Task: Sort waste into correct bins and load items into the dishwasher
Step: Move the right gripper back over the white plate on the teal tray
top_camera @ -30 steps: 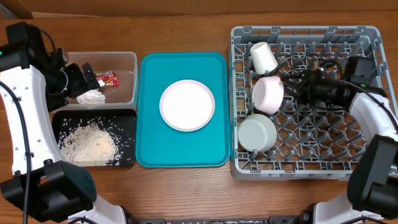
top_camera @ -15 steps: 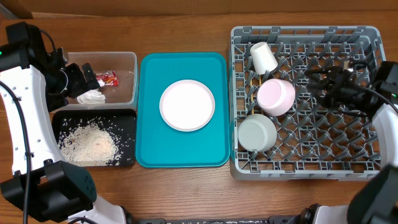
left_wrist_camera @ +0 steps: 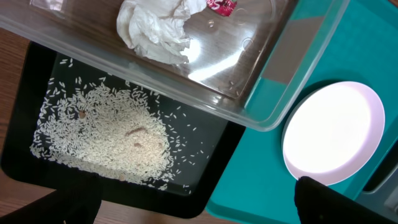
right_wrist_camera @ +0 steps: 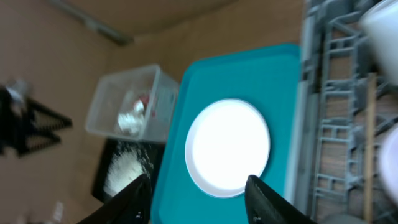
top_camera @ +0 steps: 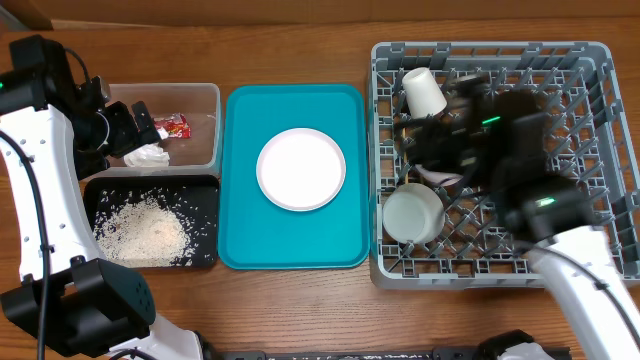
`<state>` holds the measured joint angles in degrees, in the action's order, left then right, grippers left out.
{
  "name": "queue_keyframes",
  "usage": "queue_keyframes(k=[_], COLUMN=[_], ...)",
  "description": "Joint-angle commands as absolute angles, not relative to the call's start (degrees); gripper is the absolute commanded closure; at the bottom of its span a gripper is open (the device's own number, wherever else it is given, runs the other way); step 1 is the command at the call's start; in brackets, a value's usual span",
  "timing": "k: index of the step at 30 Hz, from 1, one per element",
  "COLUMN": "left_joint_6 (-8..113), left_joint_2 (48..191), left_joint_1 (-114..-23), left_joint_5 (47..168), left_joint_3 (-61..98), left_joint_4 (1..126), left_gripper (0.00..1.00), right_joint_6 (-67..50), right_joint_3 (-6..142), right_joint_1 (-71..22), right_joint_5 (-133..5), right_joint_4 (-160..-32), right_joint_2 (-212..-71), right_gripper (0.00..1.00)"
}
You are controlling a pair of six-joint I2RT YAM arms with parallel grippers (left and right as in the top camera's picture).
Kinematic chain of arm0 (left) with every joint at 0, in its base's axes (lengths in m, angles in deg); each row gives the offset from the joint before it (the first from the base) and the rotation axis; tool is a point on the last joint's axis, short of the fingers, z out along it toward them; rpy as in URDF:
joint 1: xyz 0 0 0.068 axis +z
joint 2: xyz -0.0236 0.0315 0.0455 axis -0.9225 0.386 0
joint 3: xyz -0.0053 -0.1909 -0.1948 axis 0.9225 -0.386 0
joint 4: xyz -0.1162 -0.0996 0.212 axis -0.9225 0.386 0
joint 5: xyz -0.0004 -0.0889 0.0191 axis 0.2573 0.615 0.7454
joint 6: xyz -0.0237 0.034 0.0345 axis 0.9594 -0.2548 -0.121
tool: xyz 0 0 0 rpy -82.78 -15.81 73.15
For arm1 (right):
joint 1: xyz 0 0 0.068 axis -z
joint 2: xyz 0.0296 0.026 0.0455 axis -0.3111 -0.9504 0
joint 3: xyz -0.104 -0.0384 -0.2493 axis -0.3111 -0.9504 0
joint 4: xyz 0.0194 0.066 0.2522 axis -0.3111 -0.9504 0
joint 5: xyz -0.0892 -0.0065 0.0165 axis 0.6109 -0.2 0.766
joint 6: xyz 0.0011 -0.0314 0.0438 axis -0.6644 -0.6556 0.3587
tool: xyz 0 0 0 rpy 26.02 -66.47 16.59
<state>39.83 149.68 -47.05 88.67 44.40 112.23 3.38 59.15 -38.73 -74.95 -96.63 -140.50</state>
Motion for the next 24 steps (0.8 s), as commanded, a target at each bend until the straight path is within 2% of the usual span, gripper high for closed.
queue_keyframes(k=[1, 6, 9, 14, 24], left_joint_6=[40.03, 40.03, 40.03, 40.03, 40.03], left_joint_2=[149.44, 149.44, 149.44, 149.44, 149.44], left_joint_1=[-47.44, -47.44, -47.44, -47.44, -47.44], left_joint_5=[88.32, 88.32, 88.32, 88.32, 88.32], left_joint_3=[45.32, 45.32, 45.32, 45.32, 45.32], left_joint_4=[112.26, 112.26, 112.23, 112.23, 112.23], left_gripper=[0.0, 0.0, 0.0, 0.0, 0.0], right_joint_6=[4.26, 4.23, 3.77, 3.84, 3.82], right_joint_3=[60.2, 60.2, 60.2, 60.2, 60.14], right_joint_1=[-52.28, -66.03, -70.35, -71.8, -71.8], right_joint_5=[-53.08, -42.32, -40.66, -40.7, -40.73], right_joint_4=[-96.04, -93.81, -91.27, -90.27, -89.7], right_joint_2=[-142.51, -148.65, -153.66, -161.44, -168.83], right_gripper=[0.51, 0.57, 0.59, 0.67, 0.69])
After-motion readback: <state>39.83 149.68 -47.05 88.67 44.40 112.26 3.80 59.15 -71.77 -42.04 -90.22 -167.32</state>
